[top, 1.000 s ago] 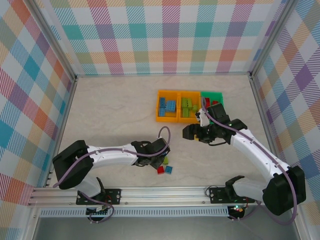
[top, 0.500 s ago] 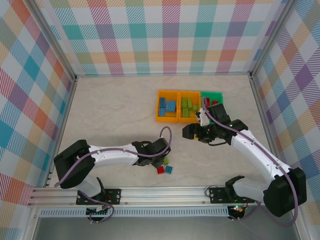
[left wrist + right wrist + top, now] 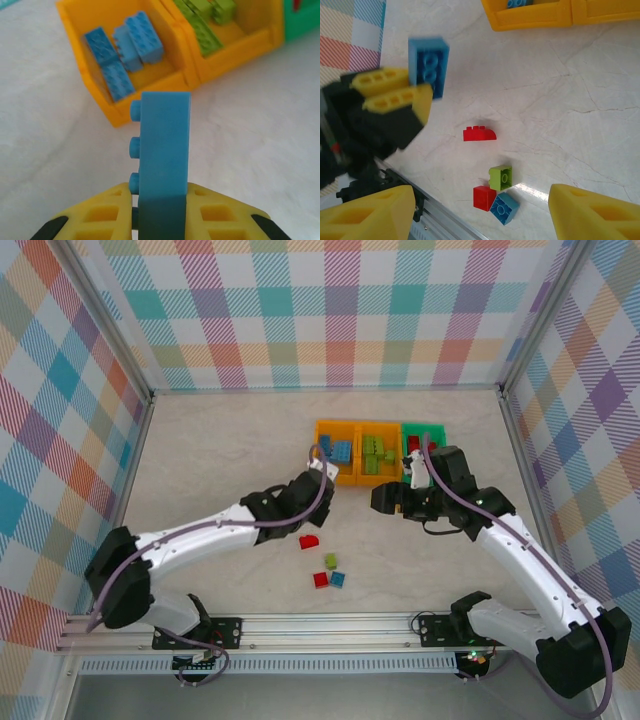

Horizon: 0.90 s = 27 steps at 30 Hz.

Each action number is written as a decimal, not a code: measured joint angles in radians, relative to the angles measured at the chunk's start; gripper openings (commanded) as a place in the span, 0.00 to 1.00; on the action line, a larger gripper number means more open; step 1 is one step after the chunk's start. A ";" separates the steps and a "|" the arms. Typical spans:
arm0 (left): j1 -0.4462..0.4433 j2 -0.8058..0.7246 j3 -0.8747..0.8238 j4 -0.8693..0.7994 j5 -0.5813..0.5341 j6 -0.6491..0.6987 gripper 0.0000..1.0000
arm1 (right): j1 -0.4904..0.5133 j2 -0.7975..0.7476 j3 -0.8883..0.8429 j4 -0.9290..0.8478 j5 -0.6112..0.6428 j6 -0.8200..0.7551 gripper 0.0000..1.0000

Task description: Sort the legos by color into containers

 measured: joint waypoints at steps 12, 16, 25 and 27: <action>0.169 0.496 0.474 0.063 -0.011 0.028 0.24 | 0.000 -0.077 -0.018 -0.014 0.004 0.048 0.71; 0.188 0.539 0.526 0.063 0.008 0.037 0.33 | 0.000 -0.084 -0.029 -0.021 0.005 0.056 0.72; 0.195 0.504 0.509 0.065 0.082 0.037 0.40 | 0.000 -0.074 -0.030 -0.015 0.008 0.067 0.72; 0.195 0.447 0.465 0.065 0.109 0.036 0.40 | 0.002 -0.063 -0.030 -0.013 0.008 0.067 0.72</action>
